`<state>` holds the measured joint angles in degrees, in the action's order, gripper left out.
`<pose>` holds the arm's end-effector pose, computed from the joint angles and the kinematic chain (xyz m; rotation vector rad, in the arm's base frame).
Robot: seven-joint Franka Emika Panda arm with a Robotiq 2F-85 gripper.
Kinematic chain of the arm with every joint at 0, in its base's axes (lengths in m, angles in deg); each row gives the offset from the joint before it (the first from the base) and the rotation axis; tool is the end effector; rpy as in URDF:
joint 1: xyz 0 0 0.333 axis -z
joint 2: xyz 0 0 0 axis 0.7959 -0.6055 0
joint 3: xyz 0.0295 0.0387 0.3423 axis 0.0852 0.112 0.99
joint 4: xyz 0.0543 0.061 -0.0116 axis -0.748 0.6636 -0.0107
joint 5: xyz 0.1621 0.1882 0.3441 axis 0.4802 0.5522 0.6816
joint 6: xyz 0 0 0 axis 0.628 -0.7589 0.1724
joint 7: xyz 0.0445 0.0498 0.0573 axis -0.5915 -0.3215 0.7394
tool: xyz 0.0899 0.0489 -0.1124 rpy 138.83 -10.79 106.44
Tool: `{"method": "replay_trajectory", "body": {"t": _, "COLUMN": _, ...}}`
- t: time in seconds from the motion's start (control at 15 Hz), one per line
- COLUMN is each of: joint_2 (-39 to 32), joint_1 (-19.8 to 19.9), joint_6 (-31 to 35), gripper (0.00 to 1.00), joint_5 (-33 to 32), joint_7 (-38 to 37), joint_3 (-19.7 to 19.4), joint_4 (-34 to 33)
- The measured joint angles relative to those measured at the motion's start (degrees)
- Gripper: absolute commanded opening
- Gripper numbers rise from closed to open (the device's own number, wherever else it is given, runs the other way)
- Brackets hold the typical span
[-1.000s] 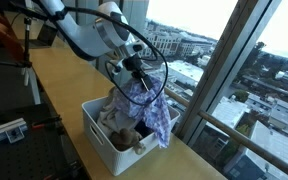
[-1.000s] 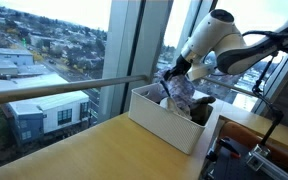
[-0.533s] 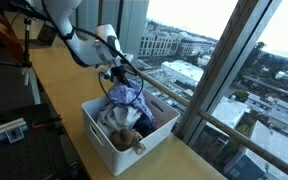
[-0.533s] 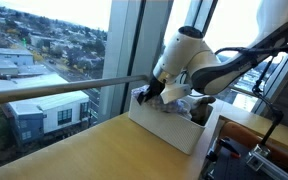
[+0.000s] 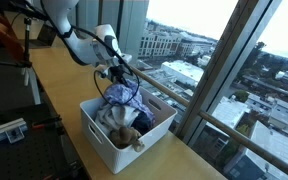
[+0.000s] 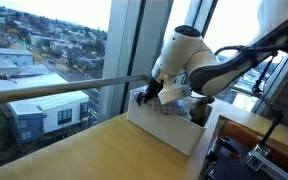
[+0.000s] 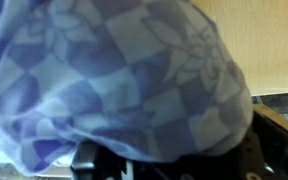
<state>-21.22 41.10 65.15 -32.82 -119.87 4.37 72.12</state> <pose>0.6713 0.1445 0.1947 2.8387 -0.2567 0.6044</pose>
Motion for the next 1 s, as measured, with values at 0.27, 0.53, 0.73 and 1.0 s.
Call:
{"method": "replay_trajectory", "body": {"t": 0.27, "joint_2": 3.31, "joint_1": -0.50, "joint_6": 0.25, "gripper": 0.00, "joint_5": -0.43, "joint_7": -0.07, "joint_3": -5.79, "joint_4": 4.43}}
{"method": "replay_trajectory", "body": {"t": 0.53, "joint_2": 5.57, "joint_1": 0.53, "joint_6": 1.26, "gripper": 0.00, "joint_5": -1.41, "joint_7": -0.07, "joint_3": -8.72, "joint_4": 8.39}}
{"method": "replay_trajectory", "body": {"t": 0.73, "joint_2": 7.28, "joint_1": 0.55, "joint_6": 1.42, "gripper": 0.00, "joint_5": -1.58, "joint_7": -0.07, "joint_3": -8.76, "joint_4": 9.72}}
{"method": "replay_trajectory", "body": {"t": 1.0, "joint_2": 12.15, "joint_1": 0.48, "joint_6": 0.47, "gripper": 0.00, "joint_5": -2.89, "joint_7": -0.07, "joint_3": -8.95, "joint_4": 11.55}}
